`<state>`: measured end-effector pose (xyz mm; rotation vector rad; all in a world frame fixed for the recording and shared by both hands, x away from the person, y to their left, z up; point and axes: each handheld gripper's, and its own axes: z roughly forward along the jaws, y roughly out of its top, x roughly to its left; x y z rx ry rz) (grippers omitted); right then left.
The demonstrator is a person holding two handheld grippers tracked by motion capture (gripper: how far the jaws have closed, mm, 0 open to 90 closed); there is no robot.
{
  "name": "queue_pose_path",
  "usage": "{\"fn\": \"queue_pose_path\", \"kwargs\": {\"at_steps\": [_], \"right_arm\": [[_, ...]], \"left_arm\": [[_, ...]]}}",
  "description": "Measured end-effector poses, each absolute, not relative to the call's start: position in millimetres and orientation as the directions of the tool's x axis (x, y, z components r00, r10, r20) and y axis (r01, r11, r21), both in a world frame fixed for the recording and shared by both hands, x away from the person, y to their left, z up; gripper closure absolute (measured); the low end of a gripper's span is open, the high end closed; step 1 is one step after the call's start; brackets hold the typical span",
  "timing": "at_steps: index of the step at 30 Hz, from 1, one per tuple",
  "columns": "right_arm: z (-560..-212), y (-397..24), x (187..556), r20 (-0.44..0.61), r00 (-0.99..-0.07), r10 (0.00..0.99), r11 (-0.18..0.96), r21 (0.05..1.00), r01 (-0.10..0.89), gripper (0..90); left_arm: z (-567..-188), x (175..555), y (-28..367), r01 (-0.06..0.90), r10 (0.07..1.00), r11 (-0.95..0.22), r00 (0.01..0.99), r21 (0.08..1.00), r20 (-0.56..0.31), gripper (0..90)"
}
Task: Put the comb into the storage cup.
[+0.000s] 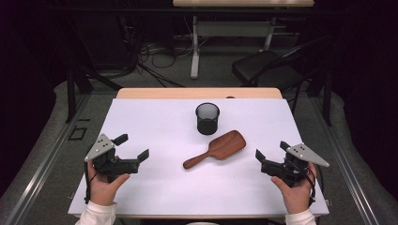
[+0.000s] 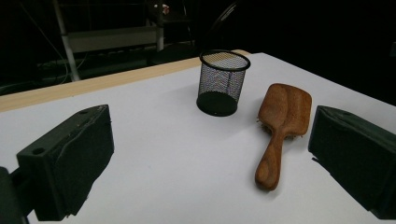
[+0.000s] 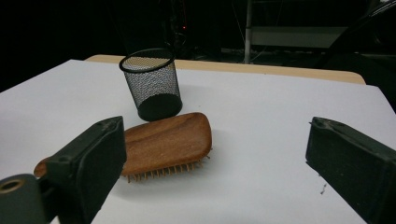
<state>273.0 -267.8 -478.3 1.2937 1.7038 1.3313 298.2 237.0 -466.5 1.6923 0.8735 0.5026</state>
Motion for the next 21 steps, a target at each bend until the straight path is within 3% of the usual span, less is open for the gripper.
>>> {"fn": "queue_pose_path", "kwargs": {"at_steps": [3, 12, 21], "right_arm": [[-480, -266, 274, 0.101, -0.338, 0.936, 0.019, 0.942, 0.336, 0.0], [-485, -260, 276, 0.119, -0.372, 0.921, 0.028, 0.930, 0.367, 0.1], [-484, -240, 281, 0.101, -0.395, 0.913, 0.067, 0.919, 0.389, 14.9]], "left_arm": [[-467, 298, 237, 0.300, 0.767, -0.118, 0.632, 0.947, -0.105, 0.2], [-471, 298, 236, 0.323, 0.771, -0.122, 0.627, 0.938, -0.116, 0.2], [-471, 292, 233, 0.342, 0.767, -0.132, 0.629, 0.930, -0.123, 0.2]]}}
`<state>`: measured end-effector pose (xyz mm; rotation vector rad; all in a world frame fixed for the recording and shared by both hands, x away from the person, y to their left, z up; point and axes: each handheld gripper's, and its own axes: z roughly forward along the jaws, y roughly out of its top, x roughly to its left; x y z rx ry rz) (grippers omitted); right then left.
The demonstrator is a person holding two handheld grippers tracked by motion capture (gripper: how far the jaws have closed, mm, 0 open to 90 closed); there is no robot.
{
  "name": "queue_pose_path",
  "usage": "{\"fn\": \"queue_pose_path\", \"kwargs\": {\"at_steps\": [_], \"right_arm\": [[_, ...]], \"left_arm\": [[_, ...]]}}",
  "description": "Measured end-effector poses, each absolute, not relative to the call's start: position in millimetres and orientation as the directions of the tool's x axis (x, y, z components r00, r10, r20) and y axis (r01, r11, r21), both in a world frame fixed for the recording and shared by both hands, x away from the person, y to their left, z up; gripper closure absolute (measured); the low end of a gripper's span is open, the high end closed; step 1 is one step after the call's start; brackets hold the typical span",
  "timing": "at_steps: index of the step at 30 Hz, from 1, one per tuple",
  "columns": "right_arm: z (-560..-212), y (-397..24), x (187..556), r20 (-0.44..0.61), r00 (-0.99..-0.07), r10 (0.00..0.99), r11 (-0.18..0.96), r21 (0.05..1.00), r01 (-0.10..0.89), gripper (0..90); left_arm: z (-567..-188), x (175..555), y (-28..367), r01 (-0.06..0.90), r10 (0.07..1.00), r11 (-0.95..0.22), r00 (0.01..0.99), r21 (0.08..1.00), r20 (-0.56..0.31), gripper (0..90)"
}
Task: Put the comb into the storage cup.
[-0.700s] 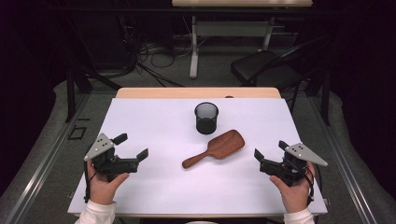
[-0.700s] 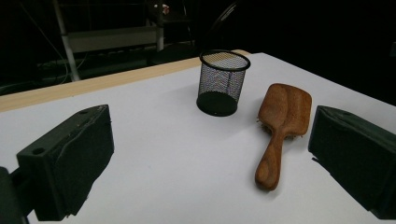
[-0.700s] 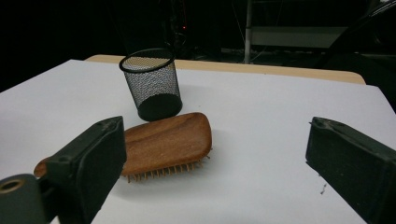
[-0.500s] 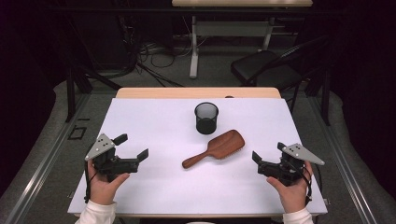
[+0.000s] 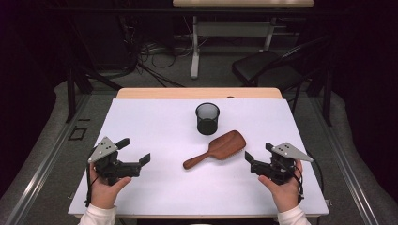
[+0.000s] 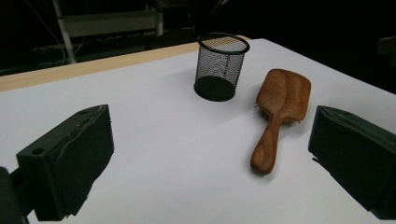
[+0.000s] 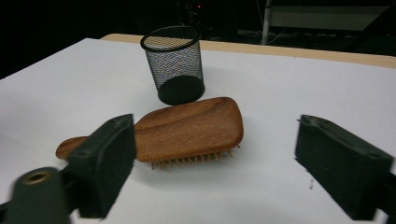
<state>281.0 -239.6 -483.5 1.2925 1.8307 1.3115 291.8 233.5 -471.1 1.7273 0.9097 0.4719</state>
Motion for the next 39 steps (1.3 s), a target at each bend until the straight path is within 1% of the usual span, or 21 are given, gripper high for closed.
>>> {"fn": "queue_pose_path", "kwargs": {"at_steps": [3, 4, 5, 13, 16, 19, 23, 28, 32, 39], "right_arm": [[-482, -235, 282, 0.086, -0.405, 0.910, 0.089, 0.915, 0.394, 15.9], [-479, -232, 283, 0.078, -0.413, 0.907, 0.098, 0.916, 0.389, 20.8], [-478, -231, 283, 0.073, -0.420, 0.904, 0.104, 0.917, 0.384, 23.8], [-474, -216, 294, 0.066, -0.441, 0.895, 0.131, 0.907, 0.401, 27.8], [-473, -212, 297, 0.067, -0.445, 0.893, 0.133, 0.906, 0.403, 27.8], [-471, -204, 303, 0.078, -0.467, 0.881, 0.138, 0.901, 0.411, 30.4], [-469, -199, 308, 0.075, -0.472, 0.878, 0.145, 0.899, 0.414, 31.0], [-467, -190, 315, 0.061, -0.488, 0.870, 0.182, 0.882, 0.435, 32.1], [-466, -182, 319, 0.075, -0.507, 0.858, 0.197, 0.865, 0.461, 34.0], [-467, -168, 326, 0.073, -0.540, 0.838, 0.228, 0.853, 0.470, 37.5]], "left_arm": [[-470, 290, 233, 0.343, 0.767, -0.128, 0.629, 0.931, -0.126, 0.2], [-470, 290, 233, 0.341, 0.767, -0.131, 0.629, 0.931, -0.123, 0.2], [-469, 290, 232, 0.340, 0.769, -0.132, 0.628, 0.931, -0.121, 0.3], [-470, 290, 231, 0.338, 0.771, -0.135, 0.626, 0.931, -0.115, 0.3], [-469, 290, 231, 0.336, 0.771, -0.139, 0.627, 0.932, -0.112, 0.3], [-469, 289, 232, 0.335, 0.771, -0.140, 0.628, 0.932, -0.110, 0.3], [-469, 289, 233, 0.336, 0.770, -0.129, 0.626, 0.933, -0.119, 0.3], [-469, 289, 234, 0.335, 0.772, -0.126, 0.625, 0.934, -0.120, 0.4], [-469, 289, 234, 0.335, 0.772, -0.126, 0.625, 0.934, -0.120, 0.4], [-468, 289, 234, 0.333, 0.771, -0.127, 0.626, 0.934, -0.118, 0.5]]}}
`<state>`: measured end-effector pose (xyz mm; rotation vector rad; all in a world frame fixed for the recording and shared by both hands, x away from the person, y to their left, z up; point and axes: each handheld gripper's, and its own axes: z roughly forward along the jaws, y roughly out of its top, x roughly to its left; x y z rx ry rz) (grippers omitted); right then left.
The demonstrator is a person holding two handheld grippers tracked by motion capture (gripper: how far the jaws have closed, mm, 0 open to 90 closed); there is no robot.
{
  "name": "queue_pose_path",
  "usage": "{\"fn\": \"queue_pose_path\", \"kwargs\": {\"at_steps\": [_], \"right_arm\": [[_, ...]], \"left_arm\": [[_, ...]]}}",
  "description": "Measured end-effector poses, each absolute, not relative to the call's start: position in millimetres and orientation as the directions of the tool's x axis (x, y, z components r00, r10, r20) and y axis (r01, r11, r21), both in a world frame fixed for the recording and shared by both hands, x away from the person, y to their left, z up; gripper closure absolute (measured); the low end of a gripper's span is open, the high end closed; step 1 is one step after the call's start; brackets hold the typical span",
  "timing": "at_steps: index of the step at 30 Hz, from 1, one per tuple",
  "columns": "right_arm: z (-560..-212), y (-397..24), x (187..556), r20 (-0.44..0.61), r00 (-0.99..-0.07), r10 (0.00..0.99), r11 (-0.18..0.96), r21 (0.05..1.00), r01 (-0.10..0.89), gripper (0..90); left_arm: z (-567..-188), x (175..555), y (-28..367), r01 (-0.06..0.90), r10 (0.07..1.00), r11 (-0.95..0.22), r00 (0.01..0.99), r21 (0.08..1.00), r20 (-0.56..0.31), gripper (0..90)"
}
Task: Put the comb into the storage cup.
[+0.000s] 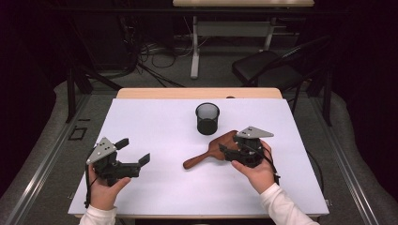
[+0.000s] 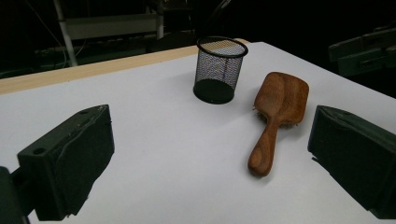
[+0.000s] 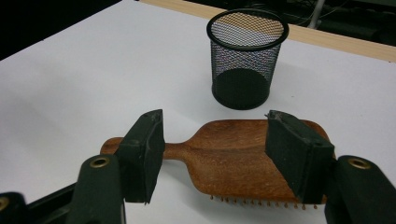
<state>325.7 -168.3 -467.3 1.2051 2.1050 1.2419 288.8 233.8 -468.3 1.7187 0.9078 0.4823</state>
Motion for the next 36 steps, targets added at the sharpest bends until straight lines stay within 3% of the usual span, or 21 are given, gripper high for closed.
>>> {"fn": "queue_pose_path", "kwargs": {"at_steps": [36], "right_arm": [[-477, -133, 356, 0.171, -0.562, 0.810, 0.227, 0.791, 0.568, 40.8]], "left_arm": [[-470, 290, 236, 0.338, 0.772, -0.121, 0.623, 0.933, -0.126, 0.8]]}}
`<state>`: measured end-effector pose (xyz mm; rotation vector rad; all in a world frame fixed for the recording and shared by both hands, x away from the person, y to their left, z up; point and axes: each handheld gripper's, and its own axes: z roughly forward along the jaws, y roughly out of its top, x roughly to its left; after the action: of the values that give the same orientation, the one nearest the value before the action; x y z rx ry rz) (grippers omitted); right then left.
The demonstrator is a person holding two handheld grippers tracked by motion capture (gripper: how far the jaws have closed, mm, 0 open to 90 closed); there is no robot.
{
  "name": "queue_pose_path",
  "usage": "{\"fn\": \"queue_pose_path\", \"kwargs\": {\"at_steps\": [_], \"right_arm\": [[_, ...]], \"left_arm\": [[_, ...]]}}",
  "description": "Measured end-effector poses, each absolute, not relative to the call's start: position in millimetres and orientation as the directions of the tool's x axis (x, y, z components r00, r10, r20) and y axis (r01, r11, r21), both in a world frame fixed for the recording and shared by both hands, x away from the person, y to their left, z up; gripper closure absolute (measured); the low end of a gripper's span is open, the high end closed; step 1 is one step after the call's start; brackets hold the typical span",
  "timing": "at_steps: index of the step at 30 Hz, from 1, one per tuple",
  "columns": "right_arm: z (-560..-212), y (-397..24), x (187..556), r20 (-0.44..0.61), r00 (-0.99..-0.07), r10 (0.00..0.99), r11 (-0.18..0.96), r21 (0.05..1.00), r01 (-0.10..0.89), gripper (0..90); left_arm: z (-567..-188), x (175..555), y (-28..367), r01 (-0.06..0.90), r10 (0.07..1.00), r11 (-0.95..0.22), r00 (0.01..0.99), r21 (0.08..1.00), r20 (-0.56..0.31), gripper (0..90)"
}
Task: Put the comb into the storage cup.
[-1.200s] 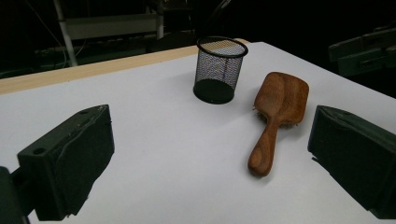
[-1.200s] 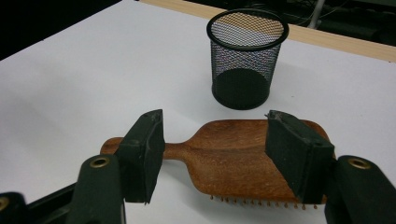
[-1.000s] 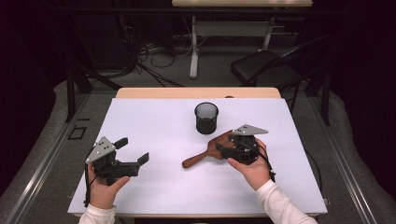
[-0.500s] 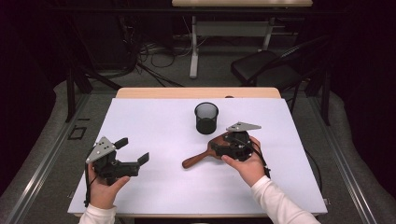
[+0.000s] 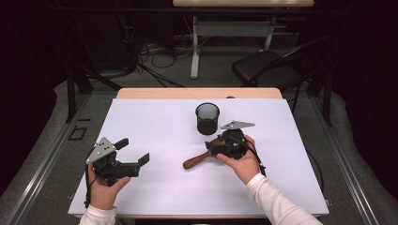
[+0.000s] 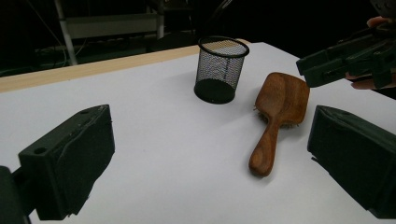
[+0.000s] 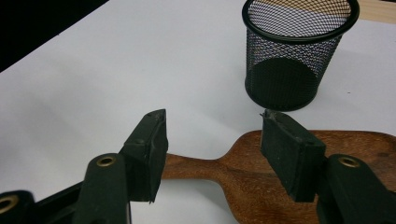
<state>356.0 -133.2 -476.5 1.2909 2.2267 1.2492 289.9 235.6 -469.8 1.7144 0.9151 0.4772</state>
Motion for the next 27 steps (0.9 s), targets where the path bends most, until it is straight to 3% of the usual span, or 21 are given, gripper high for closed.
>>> {"fn": "queue_pose_path", "kwargs": {"at_steps": [11, 12, 27], "right_arm": [[-483, -125, 362, 0.177, -0.560, 0.809, 0.241, 0.770, 0.591, 43.9], [-484, -124, 363, 0.182, -0.563, 0.806, 0.243, 0.766, 0.595, 48.2], [-492, -121, 371, 0.195, -0.537, 0.821, 0.233, 0.744, 0.626, 62.8]], "left_arm": [[-470, 290, 236, 0.337, 0.774, -0.118, 0.621, 0.934, -0.126, 0.9], [-470, 290, 236, 0.337, 0.773, -0.117, 0.621, 0.934, -0.127, 0.9], [-471, 291, 237, 0.340, 0.775, -0.120, 0.619, 0.933, -0.126, 0.9]]}}
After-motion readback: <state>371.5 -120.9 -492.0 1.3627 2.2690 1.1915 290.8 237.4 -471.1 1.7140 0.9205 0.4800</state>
